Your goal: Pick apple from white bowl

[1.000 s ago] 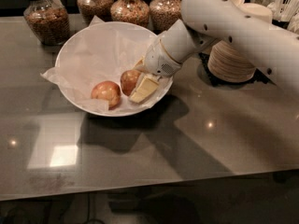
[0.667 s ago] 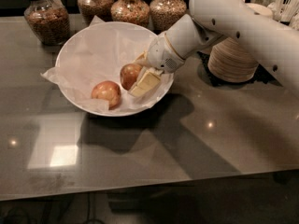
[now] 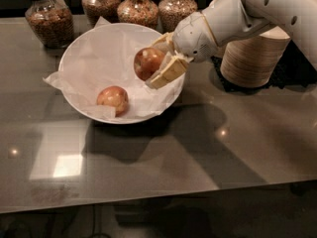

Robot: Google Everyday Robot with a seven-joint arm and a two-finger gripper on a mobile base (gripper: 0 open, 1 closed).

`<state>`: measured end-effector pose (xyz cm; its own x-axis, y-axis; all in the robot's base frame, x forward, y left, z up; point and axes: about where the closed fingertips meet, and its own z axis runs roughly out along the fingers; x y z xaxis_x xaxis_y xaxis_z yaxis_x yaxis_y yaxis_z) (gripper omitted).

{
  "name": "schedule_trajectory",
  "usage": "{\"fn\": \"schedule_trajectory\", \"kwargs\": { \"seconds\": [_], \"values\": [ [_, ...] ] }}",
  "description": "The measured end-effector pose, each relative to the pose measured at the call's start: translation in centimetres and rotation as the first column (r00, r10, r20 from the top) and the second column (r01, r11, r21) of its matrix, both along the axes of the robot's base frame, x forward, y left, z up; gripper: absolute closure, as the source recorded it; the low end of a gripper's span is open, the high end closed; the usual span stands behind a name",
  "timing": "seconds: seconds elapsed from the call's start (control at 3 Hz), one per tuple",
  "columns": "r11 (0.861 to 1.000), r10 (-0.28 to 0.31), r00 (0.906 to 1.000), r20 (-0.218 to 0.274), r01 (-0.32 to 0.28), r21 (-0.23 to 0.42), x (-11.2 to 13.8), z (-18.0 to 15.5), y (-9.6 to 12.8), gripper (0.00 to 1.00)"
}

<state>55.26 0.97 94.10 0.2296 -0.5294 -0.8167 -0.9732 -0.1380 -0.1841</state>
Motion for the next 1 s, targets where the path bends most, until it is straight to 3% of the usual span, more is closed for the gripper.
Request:
{"fn": "schedule_trajectory", "kwargs": {
  "seconds": [0.33, 0.67, 1.0],
  "values": [
    [0.991, 0.068, 0.9973, 0.03, -0.071, 0.11, -2.1, 3.0, -1.6, 1.0],
    [0.962, 0.154, 0.9874, 0.037, -0.158, 0.221, -4.1, 5.2, -2.4, 1.0],
    [0.962, 0.154, 0.9874, 0.037, -0.158, 0.221, -4.1, 5.2, -2.4, 1.0]
  ]
}}
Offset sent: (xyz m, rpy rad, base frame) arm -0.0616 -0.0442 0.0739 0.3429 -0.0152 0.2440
